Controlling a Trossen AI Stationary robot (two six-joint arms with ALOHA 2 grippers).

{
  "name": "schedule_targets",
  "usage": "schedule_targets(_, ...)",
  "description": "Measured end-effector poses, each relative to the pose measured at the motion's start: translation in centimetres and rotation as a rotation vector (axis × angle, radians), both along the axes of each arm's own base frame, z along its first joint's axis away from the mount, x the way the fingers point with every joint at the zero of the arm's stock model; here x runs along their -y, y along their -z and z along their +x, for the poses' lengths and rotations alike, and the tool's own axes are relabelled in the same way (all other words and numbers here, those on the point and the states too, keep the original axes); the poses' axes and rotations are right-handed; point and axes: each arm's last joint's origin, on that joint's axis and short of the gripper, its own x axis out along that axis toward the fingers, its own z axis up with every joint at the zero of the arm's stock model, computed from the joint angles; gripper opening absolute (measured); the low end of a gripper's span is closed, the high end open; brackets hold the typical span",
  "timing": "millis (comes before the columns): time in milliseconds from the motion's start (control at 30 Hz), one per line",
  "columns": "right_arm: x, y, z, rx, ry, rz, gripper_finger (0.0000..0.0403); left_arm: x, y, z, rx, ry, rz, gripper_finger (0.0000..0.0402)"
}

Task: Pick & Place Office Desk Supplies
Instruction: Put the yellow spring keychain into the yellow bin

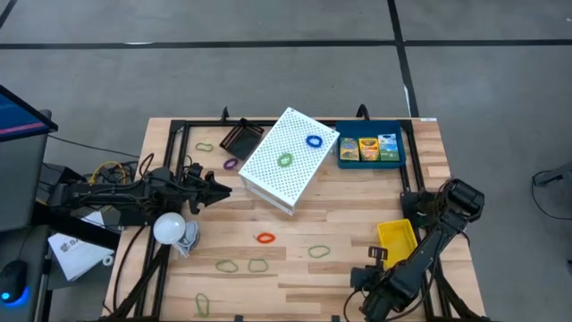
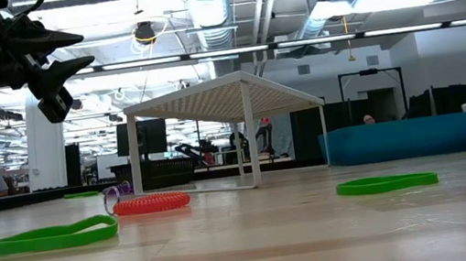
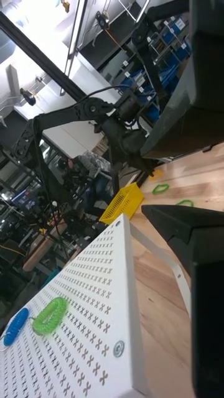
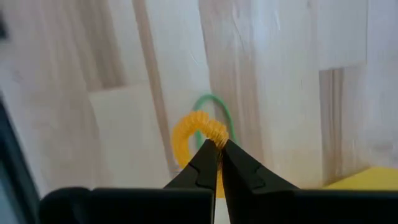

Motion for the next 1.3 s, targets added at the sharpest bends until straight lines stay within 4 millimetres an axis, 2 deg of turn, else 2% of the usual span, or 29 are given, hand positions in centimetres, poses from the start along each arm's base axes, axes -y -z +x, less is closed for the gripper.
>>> schedule_targets(200, 0.3, -0.7, 0.8, 0.018, -0.010, -0.014, 0.0002, 0.0, 0.0, 0.0, -0.001, 0.000, 0.000, 0.0127)
schedule_targets(367, 1.4, -1.6, 1.3, 0.020, 0.012, -0.090, 0.0002, 0.0, 0.0, 0.0, -0.001, 0.000, 0.000, 0.0127)
schedule_targets(600, 5.3, -3.7, 3.4, 0.083, 0.145, -0.139, 0.0001, 0.0, 0.0, 0.0, -0.003, 0.000, 0.000, 0.0127)
schedule_targets(867, 11.2, -6.0, 5.1, 0.098, 0.483, -0.141, 0.0001, 0.0, 0.0, 0.0, -0.003, 0.000, 0.000, 0.0127)
schedule_targets(1100, 14.6, -7.6, 4.2, -0.005, 0.761, -0.132, 0.0001, 0.0, 0.0, 0.0, -0.003, 0.000, 0.000, 0.0127)
schedule_targets(1300, 14.4, -8.5, 2.4, -0.058, 0.843, -0.155, 0.0001, 0.0, 0.0, 0.0, -0.004, 0.000, 0.000, 0.0127)
